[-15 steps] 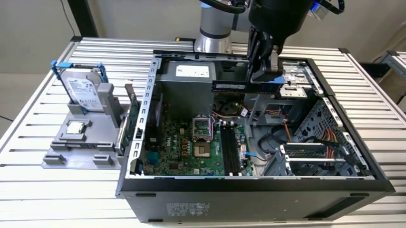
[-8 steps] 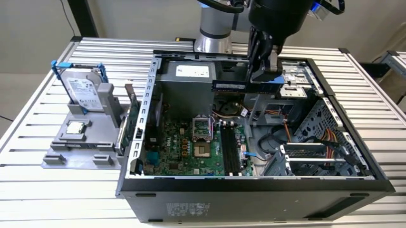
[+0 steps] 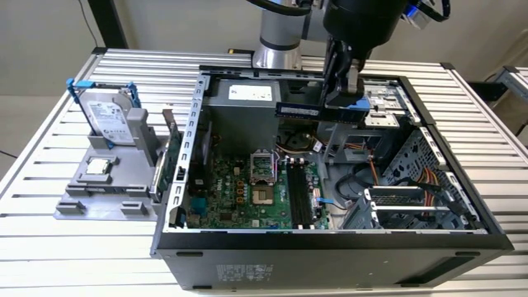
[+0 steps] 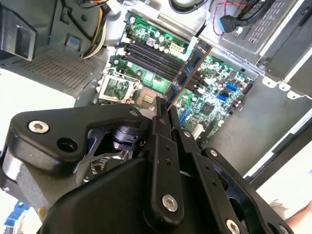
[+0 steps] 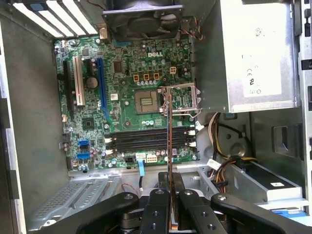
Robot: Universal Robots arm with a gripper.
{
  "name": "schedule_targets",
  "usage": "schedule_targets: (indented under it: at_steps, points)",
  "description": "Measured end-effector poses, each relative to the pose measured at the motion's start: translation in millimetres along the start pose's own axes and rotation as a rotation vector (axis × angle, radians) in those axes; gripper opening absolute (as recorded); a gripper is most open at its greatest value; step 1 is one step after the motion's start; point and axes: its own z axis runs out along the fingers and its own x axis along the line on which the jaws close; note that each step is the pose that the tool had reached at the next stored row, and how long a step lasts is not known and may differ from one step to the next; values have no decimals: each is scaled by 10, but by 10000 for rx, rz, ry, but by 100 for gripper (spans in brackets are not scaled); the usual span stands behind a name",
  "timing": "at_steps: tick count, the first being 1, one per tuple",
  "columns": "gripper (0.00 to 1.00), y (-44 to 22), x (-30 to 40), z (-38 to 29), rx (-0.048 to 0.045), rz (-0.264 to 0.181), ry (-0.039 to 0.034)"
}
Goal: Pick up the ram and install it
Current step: 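Insert the ram into the slot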
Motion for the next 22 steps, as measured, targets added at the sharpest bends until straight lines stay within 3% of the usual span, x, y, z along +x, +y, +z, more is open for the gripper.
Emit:
schedule_targets:
  at_steps: [22]
  points:
    - [0,0,0,7,14,1107,-20]
